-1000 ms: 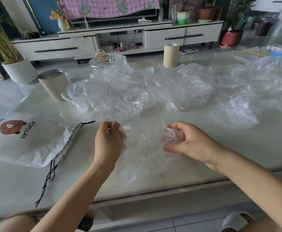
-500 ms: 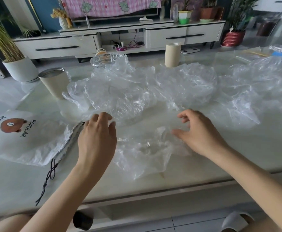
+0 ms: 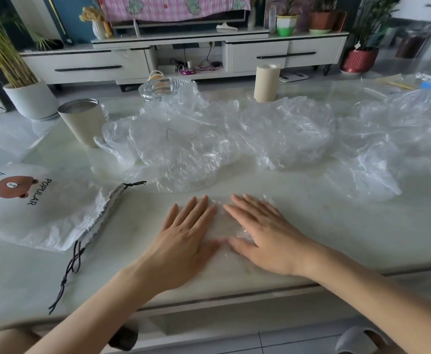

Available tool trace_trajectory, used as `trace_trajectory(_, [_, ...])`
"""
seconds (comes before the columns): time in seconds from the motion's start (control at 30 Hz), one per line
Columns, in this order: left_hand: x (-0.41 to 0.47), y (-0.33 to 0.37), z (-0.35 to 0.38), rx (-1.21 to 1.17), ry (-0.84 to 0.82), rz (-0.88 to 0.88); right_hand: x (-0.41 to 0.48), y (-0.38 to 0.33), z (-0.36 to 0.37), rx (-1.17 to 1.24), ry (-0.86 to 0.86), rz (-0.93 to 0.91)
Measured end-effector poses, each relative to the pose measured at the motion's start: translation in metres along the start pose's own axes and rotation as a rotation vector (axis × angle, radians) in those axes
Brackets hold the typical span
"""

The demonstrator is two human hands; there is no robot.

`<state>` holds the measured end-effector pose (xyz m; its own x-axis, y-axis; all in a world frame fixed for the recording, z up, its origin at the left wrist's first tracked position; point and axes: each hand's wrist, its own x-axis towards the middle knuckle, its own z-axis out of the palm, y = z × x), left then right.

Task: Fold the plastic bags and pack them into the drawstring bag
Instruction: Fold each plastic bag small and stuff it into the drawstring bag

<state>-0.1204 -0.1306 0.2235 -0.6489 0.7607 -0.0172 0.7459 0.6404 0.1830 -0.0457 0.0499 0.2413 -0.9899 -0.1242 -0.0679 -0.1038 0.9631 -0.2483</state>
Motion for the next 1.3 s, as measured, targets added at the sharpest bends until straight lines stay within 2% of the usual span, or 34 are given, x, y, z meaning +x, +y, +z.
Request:
trace_trajectory(0.13, [-0.008,-0.008,-0.005,0.017,-0.057,-0.028,-0.017,0.016,-0.005,-0.096,-0.157,0.057])
trace_trajectory(0.33, [-0.015,-0.019,-0.014,0.042,-0.113,-0.029,-0.024,0.028,-0.012,-0.115,-0.182,0.089])
trace_trajectory(0.4, [-0.015,-0.017,-0.018,-0.038,0.012,0.018,-0.03,0.027,-0.016,-0.022,-0.101,0.053])
trace_trajectory(0.5, [-0.019,-0.009,-0.026,-0.216,0.293,0.181,-0.039,0.018,-0.025,0.133,0.022,-0.056])
trace_trajectory(0.53, [-0.022,-0.006,-0.028,-0.301,0.314,0.197,-0.04,0.015,-0.026,0.182,0.036,-0.075])
trace_trajectory(0.6, [-0.026,-0.002,-0.028,-0.424,0.253,0.186,-0.038,0.013,-0.019,0.208,0.071,-0.116])
trace_trajectory(0.73, [-0.029,-0.005,-0.026,-0.418,0.218,0.182,-0.026,0.018,-0.003,0.113,0.271,-0.15])
trace_trajectory(0.8, [-0.029,-0.008,-0.027,-0.454,0.197,0.18,-0.02,0.018,-0.002,0.214,0.337,-0.063])
trace_trajectory(0.9, [-0.028,-0.009,-0.021,-0.405,0.221,0.146,-0.011,0.015,-0.01,0.529,0.343,0.091])
trace_trajectory(1.03, [-0.018,-0.006,-0.012,-0.319,0.392,0.17,0.002,0.014,-0.015,0.679,0.369,0.195])
trace_trajectory(1.07, [-0.014,-0.005,-0.012,-0.356,0.422,0.147,0.003,0.012,-0.018,0.726,0.331,0.195])
trace_trajectory(1.13, [-0.007,-0.003,-0.014,-0.462,0.453,0.055,0.0,0.011,-0.028,0.793,0.132,0.192])
trace_trajectory(1.2, [-0.002,-0.002,-0.015,-0.563,0.453,-0.089,-0.004,0.013,-0.035,0.747,-0.045,0.17])
trace_trajectory(1.23, [0.002,-0.003,-0.015,-0.589,0.433,-0.155,-0.006,0.015,-0.036,0.712,-0.054,0.158])
trace_trajectory(1.3, [0.01,-0.003,-0.016,-0.548,0.389,-0.256,-0.003,0.019,-0.031,0.654,0.084,0.158])
